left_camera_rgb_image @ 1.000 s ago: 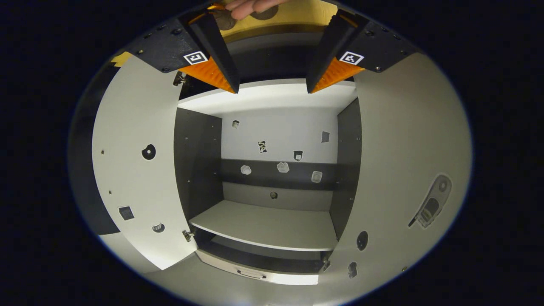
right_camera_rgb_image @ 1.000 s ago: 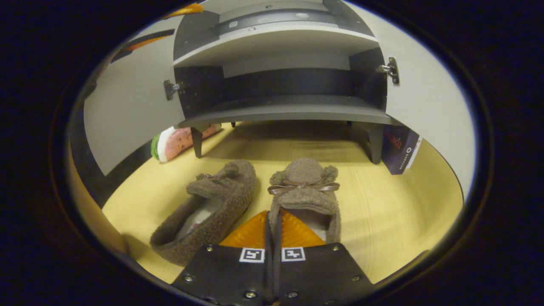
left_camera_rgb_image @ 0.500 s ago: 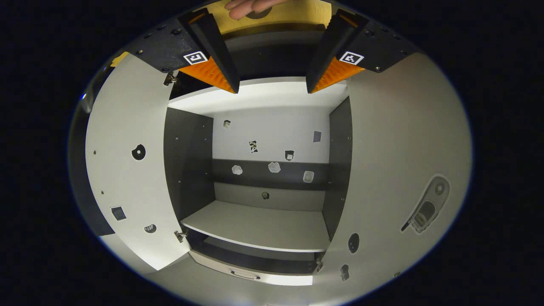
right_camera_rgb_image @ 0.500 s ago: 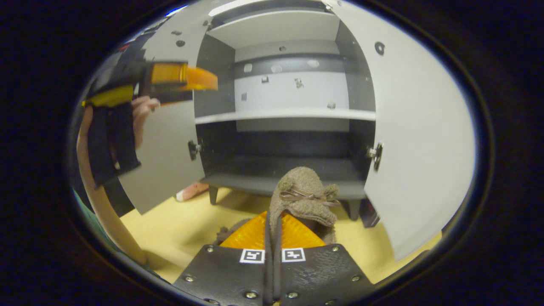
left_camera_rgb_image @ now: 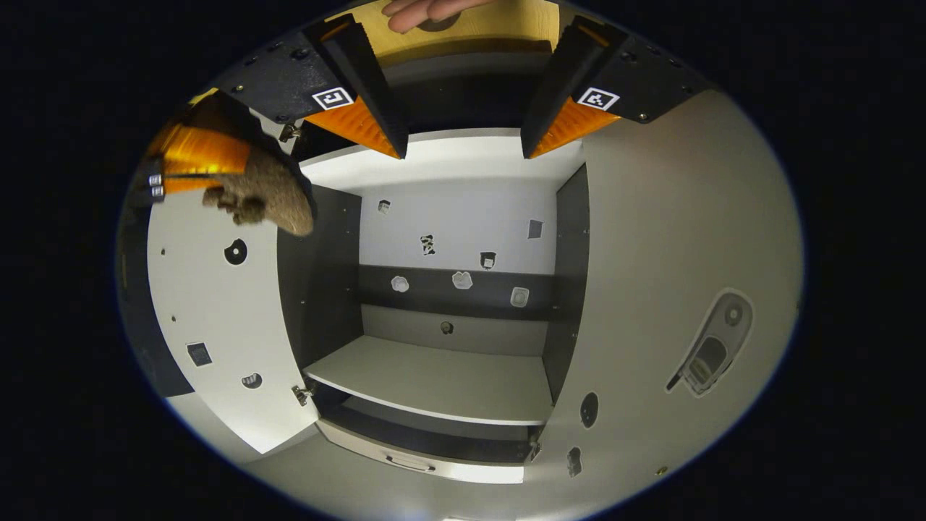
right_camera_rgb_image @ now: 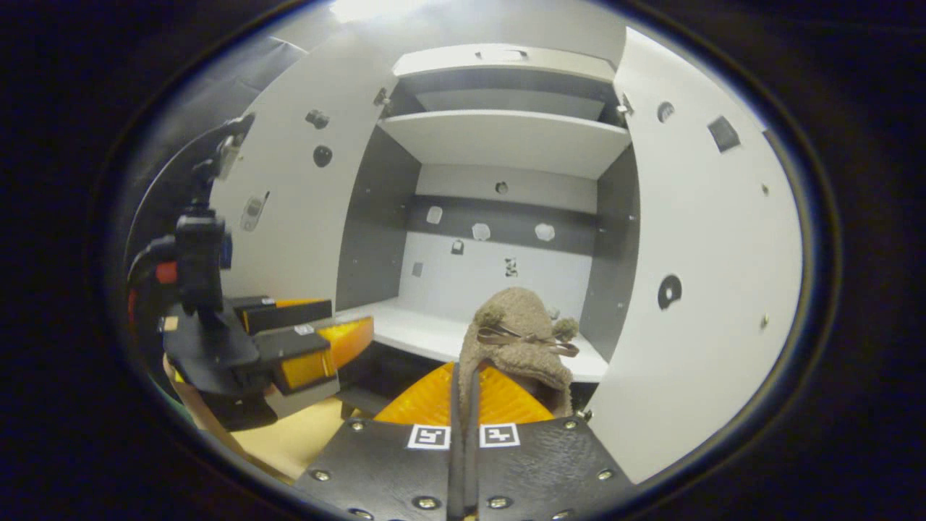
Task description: Grab one shoe with the right hand and put it into the shoe cabinet, grab the other shoe with the left hand and put it into the shoe cabinet; then close the right door with the right hand and the left door with the left hand.
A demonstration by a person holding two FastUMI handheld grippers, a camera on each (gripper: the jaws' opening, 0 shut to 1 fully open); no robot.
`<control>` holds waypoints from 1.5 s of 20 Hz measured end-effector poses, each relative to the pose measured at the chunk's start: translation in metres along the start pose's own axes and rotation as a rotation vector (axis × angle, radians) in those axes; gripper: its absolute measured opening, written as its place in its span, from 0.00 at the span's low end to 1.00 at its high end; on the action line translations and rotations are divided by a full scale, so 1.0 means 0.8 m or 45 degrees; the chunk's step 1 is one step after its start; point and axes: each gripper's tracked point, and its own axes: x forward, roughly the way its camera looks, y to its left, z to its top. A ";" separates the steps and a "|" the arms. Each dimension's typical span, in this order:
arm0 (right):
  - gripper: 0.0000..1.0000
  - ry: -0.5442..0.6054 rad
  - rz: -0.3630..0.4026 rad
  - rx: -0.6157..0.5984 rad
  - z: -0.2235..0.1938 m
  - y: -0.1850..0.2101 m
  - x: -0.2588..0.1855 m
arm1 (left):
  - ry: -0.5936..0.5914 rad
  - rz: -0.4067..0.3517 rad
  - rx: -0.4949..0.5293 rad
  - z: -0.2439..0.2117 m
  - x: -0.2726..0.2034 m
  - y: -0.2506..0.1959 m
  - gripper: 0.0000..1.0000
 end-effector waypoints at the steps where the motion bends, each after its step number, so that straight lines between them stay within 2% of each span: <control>1: 0.01 -0.011 0.008 -0.008 0.018 0.000 0.010 | -0.003 -0.005 -0.005 0.002 -0.002 0.000 0.97; 5: 0.01 -0.041 -0.032 -0.022 0.081 -0.013 0.068 | -0.020 -0.010 -0.002 0.009 -0.008 0.002 0.97; 9: 0.00 -0.015 -0.093 -0.091 0.097 -0.035 0.127 | -0.025 -0.035 -0.009 0.011 -0.012 0.000 0.95; 13: 0.01 0.082 -0.148 -0.145 0.070 -0.060 0.189 | -0.003 -0.050 -0.025 0.006 -0.009 -0.006 0.96; 17: 0.00 0.183 -0.160 -0.191 0.031 -0.080 0.248 | 0.012 -0.039 -0.022 0.001 -0.006 -0.004 0.96; 22: 0.01 0.257 -0.247 -0.260 -0.010 -0.117 0.304 | 0.015 -0.027 -0.020 -0.001 -0.005 -0.003 0.96; 24: 0.01 0.288 -0.230 -0.275 -0.025 -0.119 0.312 | 0.020 -0.030 -0.020 -0.002 -0.004 -0.003 0.96; 27: 0.01 0.335 -0.162 -0.220 -0.043 -0.108 0.315 | 0.014 -0.016 -0.014 -0.001 -0.001 0.000 0.97; 28: 0.05 0.336 -0.136 -0.223 -0.044 -0.101 0.316 | 0.014 -0.010 -0.012 -0.002 -0.001 0.001 0.97; 30: 0.04 0.328 -0.148 -0.274 -0.045 -0.096 0.321 | 0.022 -0.006 -0.014 -0.005 0.001 0.000 0.97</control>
